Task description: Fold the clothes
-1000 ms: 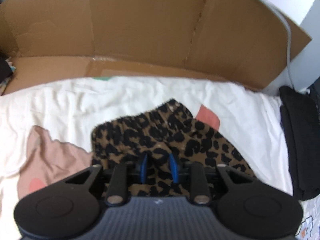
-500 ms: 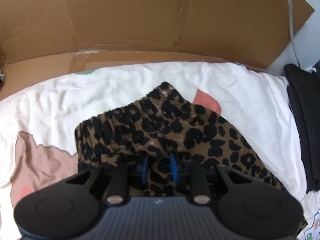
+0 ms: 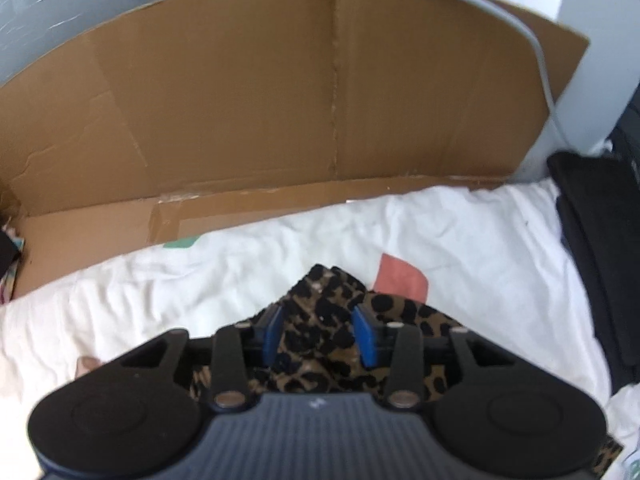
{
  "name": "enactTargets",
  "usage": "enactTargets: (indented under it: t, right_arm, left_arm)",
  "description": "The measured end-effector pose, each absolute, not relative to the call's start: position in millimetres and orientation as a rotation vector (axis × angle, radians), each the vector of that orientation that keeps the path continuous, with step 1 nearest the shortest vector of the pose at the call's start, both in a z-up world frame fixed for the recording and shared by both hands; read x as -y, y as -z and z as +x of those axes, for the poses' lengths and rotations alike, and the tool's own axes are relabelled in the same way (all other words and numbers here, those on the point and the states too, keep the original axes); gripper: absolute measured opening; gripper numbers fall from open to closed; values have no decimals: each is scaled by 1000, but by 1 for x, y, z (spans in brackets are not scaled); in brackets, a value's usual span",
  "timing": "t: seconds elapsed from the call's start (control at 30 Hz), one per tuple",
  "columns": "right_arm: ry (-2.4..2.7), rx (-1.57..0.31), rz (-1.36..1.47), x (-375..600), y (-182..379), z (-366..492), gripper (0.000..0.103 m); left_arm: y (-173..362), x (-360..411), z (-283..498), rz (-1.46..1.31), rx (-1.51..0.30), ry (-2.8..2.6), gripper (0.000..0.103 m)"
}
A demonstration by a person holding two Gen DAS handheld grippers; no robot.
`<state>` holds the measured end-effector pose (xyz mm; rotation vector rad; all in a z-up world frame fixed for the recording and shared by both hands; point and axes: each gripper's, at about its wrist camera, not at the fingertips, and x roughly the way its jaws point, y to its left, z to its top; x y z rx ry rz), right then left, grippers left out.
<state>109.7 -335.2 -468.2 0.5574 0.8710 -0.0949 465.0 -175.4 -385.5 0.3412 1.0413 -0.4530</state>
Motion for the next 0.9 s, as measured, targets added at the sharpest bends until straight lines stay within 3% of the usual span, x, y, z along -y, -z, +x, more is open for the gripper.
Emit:
enactTargets:
  t: [0.1, 0.13, 0.17, 0.33, 0.5, 0.57, 0.77, 0.83, 0.9]
  right_arm:
    - [89, -876, 549, 335, 468, 110, 37]
    - [87, -879, 543, 335, 468, 110, 37]
    - [84, -882, 535, 334, 468, 109, 37]
    - [74, -887, 522, 334, 468, 109, 38]
    - [77, -885, 524, 334, 469, 109, 38]
    - [77, -885, 526, 334, 469, 108, 38]
    - [83, -882, 535, 336, 469, 108, 37]
    - [86, -883, 536, 337, 469, 107, 37]
    - [86, -884, 536, 337, 469, 107, 36]
  left_arm:
    - [400, 185, 467, 388, -1046, 461, 54]
    - [406, 187, 469, 402, -1049, 459, 64]
    - [411, 189, 470, 420, -1050, 464, 68]
    - [422, 195, 467, 514, -1021, 493, 71]
    - [425, 198, 462, 579, -1001, 519, 55]
    - [423, 199, 461, 577, -1001, 534, 41]
    - [416, 208, 452, 614, -969, 583, 17]
    - [413, 209, 452, 597, -971, 606, 3]
    - [412, 213, 450, 607, -959, 614, 2]
